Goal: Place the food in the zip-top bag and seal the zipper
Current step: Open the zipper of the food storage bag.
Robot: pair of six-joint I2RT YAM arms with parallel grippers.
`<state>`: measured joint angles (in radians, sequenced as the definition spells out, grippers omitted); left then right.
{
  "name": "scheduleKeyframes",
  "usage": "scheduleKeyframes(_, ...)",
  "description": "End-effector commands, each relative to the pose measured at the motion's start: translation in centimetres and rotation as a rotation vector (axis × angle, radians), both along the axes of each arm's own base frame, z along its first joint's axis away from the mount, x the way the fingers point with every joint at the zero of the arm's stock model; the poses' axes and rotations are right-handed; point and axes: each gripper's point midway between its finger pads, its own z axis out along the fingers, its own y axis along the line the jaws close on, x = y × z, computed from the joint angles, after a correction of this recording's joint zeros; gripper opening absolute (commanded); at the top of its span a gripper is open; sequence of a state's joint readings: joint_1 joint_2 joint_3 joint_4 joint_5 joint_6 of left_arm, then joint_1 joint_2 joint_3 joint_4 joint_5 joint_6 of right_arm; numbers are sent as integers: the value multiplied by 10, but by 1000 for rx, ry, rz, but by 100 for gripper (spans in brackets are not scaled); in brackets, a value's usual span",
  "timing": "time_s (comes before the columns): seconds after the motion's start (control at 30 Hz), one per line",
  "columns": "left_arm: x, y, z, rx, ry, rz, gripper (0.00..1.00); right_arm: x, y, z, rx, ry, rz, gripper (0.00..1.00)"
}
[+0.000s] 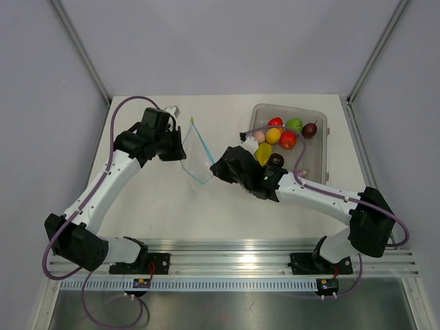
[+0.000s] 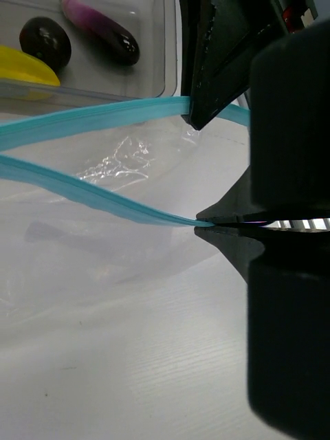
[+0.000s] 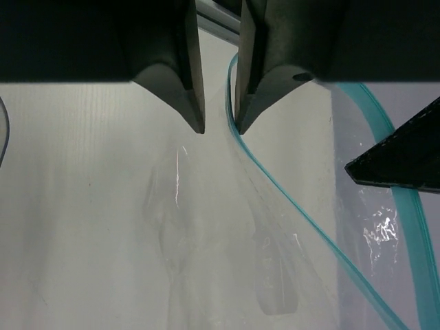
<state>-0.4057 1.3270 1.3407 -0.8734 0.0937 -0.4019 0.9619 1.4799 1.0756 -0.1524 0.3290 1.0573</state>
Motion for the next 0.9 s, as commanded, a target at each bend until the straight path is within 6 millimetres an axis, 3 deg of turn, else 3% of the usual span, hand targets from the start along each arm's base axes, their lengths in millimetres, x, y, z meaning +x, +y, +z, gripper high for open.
scheduleKeyframes(0.0, 2, -17, 17, -90, -63, -40, 0, 9, 7, 46, -26, -112, 47, 33)
scheduleKeyframes(0.07, 0, -22, 18, -105, -61, -57, 0, 8, 16, 37, -103, -115, 126, 44)
scheduleKeyframes(0.1, 0, -22, 19, -106, -62, -59, 0, 11, 23, 50, -100, -140, 150, 48)
scheduleKeyframes(0.13, 0, -22, 18, -107, -62, -62, 0, 8, 30, 49, -108, -138, 201, 51)
scheduleKeyframes(0.17, 0, -23, 19, -109, -63, -65, 0, 9, 33, 38, -158, -126, 230, 53)
scheduleKeyframes(0.2, -1, -23, 20, -112, -65, -69, 0, 12, 38, 46, -158, -139, 243, 53)
scheduleKeyframes(0.27, -1, -22, 22, -109, -70, -69, 0, 11, 45, 32, -204, -114, 291, 55)
scheduleKeyframes(0.3, -2, -22, 22, -107, -69, -70, 0, 13, 53, 38, -197, -122, 310, 56)
scheduleKeyframes(0.37, -2, -19, 23, -97, -75, -64, 0, 11, 58, 13, -264, -58, 359, 56)
scheduleKeyframes(0.4, -2, -18, 26, -94, -82, -64, 0, 15, 65, 22, -265, -64, 364, 55)
scheduleKeyframes(0.43, -4, -15, 24, -79, -76, -62, 0, 17, 64, 16, -292, -45, 362, 53)
scheduleKeyframes(0.47, -1, -10, 31, -60, -98, -45, 0, 16, 61, -5, -354, 7, 364, 50)
scheduleKeyframes(0.53, -3, -1, 36, -18, -109, -33, 0, 25, 56, -9, -394, 17, 316, 27)
scheduleKeyframes(0.57, 1, 6, 49, 6, -145, -11, 0, 26, 53, -12, -400, 22, 296, 19)
scheduleKeyframes(0.6, 0, 10, 55, 20, -160, -3, 0, 29, 50, -13, -406, 18, 273, 3)
scheduleKeyframes(0.7, 1, 24, 85, 62, -222, 34, 0, 32, 49, -9, -339, 18, 235, 0)
scheduleKeyframes(0.73, -2, 27, 90, 73, -222, 35, 0, 35, 52, 3, -285, -5, 213, 0)
scheduleKeyframes(0.8, -3, 26, 110, 57, -257, 35, 0, 32, 53, 0, -232, 9, 201, 0)
scheduleKeyframes(0.83, -4, 23, 112, 53, -257, 27, 0, 35, 59, 15, -165, -24, 200, 0)
scheduleKeyframes(0.87, -3, 19, 111, 48, -253, 16, 0, 32, 57, 4, -154, -6, 200, 0)
